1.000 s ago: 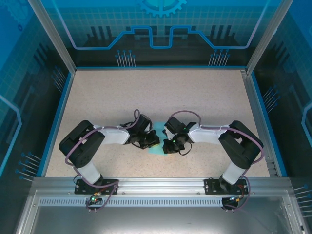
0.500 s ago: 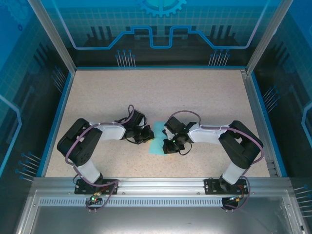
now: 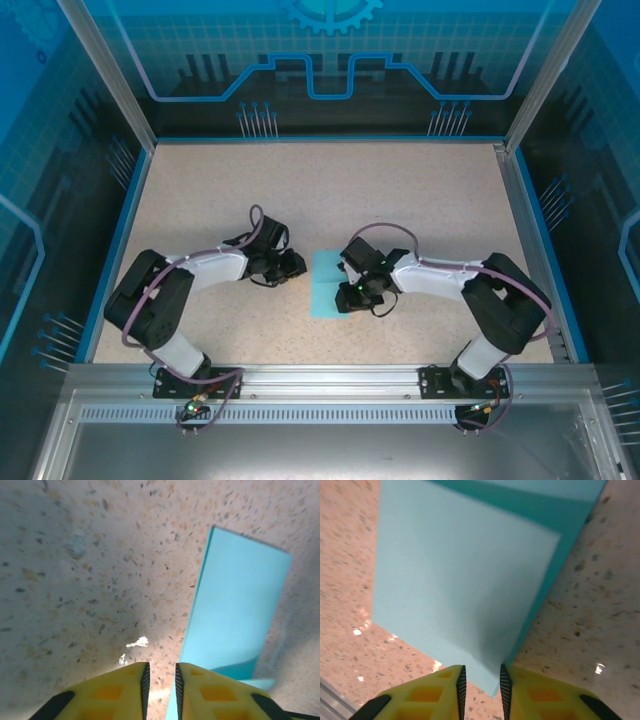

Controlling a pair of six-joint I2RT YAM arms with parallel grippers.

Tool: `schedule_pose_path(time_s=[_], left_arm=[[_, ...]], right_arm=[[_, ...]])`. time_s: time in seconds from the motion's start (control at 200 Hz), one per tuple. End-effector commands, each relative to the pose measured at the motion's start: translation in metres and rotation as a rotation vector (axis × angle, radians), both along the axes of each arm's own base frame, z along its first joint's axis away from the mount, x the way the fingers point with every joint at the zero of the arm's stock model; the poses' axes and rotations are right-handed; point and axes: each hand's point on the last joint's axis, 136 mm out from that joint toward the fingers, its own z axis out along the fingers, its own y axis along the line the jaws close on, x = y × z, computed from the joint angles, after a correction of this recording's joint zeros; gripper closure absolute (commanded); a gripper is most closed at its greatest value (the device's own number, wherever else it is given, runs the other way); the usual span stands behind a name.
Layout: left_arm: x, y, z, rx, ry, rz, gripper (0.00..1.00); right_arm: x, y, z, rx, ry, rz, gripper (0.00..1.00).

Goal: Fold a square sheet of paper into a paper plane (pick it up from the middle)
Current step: Fold the triangle a second time at the center of the table, then turn over the paper at the center of the table.

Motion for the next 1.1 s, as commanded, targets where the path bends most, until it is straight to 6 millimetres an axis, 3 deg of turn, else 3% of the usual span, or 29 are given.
schedule_pose_path(time_s=[0.0, 0.095, 0.185, 0.49, 0.715, 0.905, 1.095], left_arm=[[-0.004, 0.009, 0.017, 0.012, -0.029, 0.015, 0.7], [-0.012, 0.008, 0.024, -0.023, -0.034, 0.02, 0.64], [-0.019, 0.005, 0.027, -0.063, -0.034, 0.018, 0.6], [-0.037, -0.016, 0.031, -0.137, -0.022, -0.03, 0.56], [-0.044, -0.034, 0.026, -0.168, 0.004, -0.065, 0.56], [-0.048, -0.049, 0.02, -0.201, 0.03, -0.089, 0.58], [-0.05, -0.061, 0.017, -0.209, 0.046, -0.115, 0.6]], right_arm=[[0.037, 0.005, 0.05, 0.092, -0.14, -0.076, 0.63], [0.054, -0.005, 0.059, 0.113, -0.19, -0.111, 0.56], [0.064, -0.015, 0.053, 0.11, -0.184, -0.128, 0.55], [0.066, -0.002, 0.029, 0.163, -0.095, -0.044, 0.54], [0.062, 0.005, 0.011, 0.182, -0.039, -0.024, 0.67], [0.064, 0.002, 0.006, 0.208, -0.023, -0.046, 0.86], [0.07, -0.008, 0.001, 0.19, -0.018, -0.086, 0.91]])
